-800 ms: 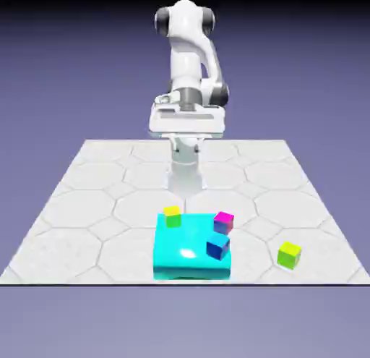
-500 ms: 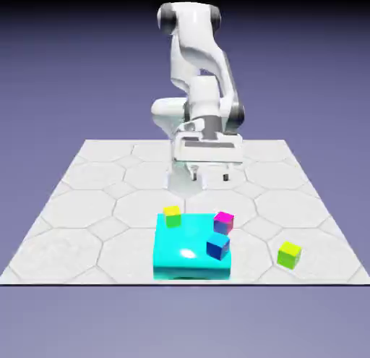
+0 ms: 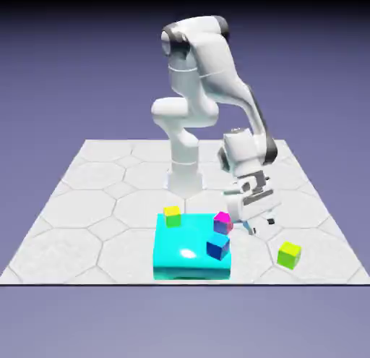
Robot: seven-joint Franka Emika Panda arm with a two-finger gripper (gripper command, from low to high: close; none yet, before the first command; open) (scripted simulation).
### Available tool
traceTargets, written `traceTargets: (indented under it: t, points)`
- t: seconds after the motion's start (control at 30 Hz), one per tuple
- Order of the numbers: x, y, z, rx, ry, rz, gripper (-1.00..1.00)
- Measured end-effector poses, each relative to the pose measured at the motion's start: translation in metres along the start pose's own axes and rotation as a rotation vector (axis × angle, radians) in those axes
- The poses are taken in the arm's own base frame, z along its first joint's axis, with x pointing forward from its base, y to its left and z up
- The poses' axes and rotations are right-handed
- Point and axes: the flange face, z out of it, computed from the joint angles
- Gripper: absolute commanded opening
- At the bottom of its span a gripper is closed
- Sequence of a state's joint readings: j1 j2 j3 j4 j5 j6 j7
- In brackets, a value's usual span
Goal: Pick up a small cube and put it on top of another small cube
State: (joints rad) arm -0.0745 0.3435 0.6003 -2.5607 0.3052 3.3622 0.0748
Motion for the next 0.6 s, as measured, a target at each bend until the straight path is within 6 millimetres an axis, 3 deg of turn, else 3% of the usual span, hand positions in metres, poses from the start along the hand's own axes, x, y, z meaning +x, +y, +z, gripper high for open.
traceTargets:
  t: [0.17,0.2,0.4,0.43,0.5,0.6]
  points:
    - [-0.032,-0.031,0.036,0.091,-0.065,-0.057,0.00]
    - [-0.032,-0.031,0.036,0.091,-0.065,-0.057,0.00]
    - [-0.043,-0.030,0.103,0.092,-0.066,-0.056,0.00]
    - [-0.043,-0.029,0.103,0.092,-0.066,-0.057,-1.00]
    - [-0.043,-0.030,0.103,0.092,-0.066,-0.057,-1.00]
    - [-0.035,-0.032,0.069,0.099,-0.066,-0.053,-1.00]
